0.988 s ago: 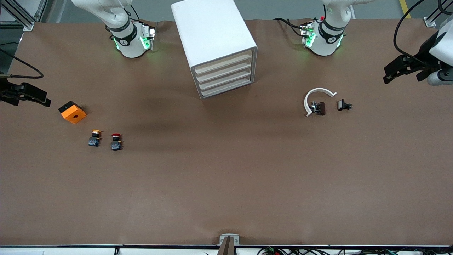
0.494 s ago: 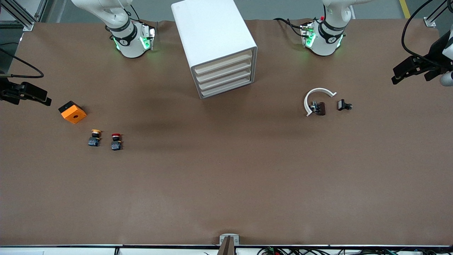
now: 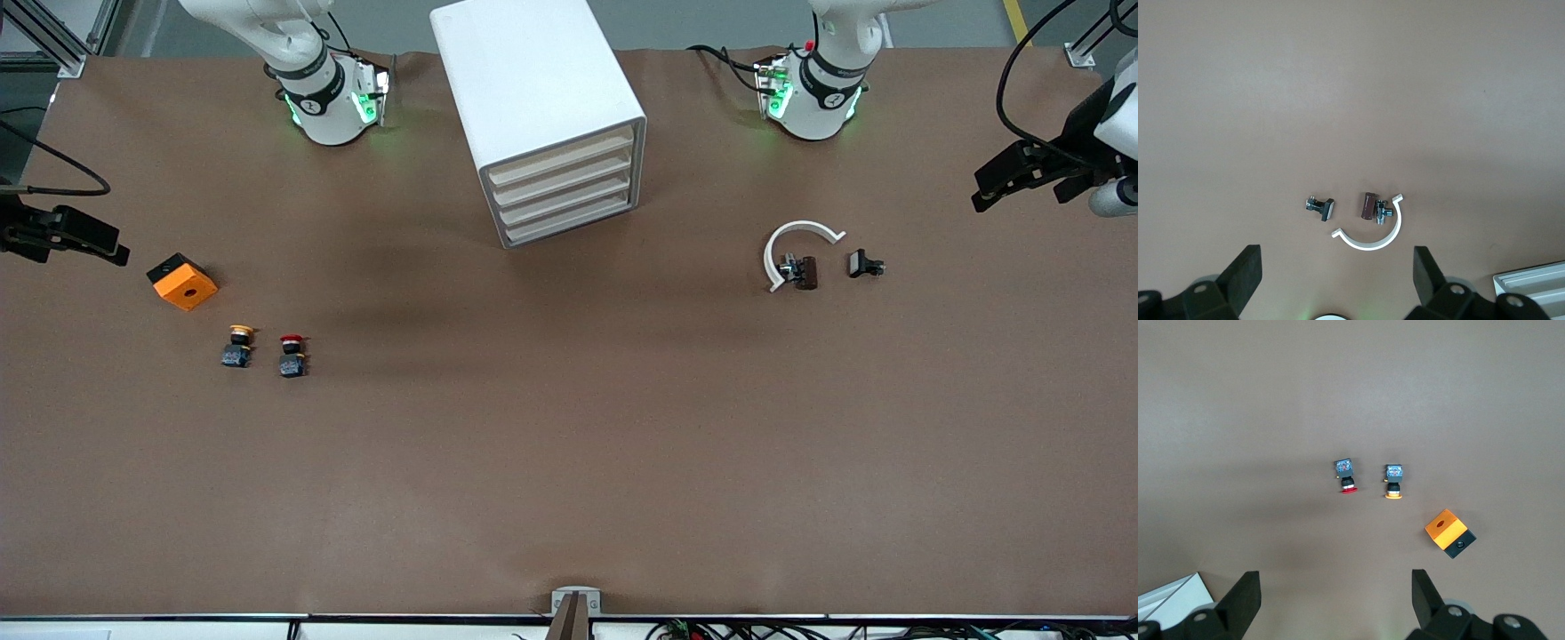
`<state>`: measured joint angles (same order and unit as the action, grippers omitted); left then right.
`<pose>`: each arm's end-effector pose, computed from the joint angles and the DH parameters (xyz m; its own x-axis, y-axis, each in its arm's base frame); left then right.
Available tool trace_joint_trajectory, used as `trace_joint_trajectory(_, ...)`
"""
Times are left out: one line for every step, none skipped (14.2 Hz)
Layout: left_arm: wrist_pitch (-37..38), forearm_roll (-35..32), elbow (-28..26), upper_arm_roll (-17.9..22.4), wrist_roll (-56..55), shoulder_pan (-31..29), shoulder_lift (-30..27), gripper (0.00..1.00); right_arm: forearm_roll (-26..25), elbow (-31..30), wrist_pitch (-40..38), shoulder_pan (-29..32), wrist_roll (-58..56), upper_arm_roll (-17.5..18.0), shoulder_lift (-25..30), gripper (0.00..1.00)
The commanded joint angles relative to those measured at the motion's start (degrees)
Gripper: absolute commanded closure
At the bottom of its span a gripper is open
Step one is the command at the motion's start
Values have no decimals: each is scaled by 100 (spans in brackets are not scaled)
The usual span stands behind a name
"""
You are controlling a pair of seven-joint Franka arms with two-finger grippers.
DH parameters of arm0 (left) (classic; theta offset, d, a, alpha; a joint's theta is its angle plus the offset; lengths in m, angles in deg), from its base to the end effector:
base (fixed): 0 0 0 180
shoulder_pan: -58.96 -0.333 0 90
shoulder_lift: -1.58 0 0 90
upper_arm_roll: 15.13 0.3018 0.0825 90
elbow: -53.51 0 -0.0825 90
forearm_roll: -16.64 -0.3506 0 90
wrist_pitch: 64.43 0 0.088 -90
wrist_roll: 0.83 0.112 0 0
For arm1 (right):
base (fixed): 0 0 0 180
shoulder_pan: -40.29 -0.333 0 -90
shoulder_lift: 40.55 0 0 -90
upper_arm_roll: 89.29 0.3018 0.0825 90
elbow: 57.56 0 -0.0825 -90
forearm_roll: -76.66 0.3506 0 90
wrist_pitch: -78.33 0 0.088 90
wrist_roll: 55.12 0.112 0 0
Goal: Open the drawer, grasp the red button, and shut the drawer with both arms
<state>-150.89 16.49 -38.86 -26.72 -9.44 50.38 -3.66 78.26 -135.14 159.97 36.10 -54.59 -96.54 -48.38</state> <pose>0.4869 -0.0303 0.6271 0.9951 0.0988 -0.0103 0.0985 -0.9949 -0.0228 0.5455 -0.0202 0.6140 0.9962 -0.0584 -0.0648 -0.0592 -0.9982 -0.0100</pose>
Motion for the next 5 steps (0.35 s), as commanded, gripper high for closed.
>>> trace_joint_trajectory(51,68,9,-81,-150,5,31,0,-38,-20,54,94,-36,83,96,0)
trace_joint_trajectory(51,68,9,-116,-194,-4,40,0,-38,-178,176,86,-36,83,201,0)
trace_joint_trajectory(51,59,17,-116,-203,-4,75,0,-38,-397,360,86,-36,92,341,0)
trace_joint_trajectory(51,59,61,-116,-194,-4,84,0,-38,-669,588,86,-36,83,534,0)
trace_joint_trajectory(51,59,96,-116,-194,-21,84,0,-38,-889,773,94,-36,83,684,0)
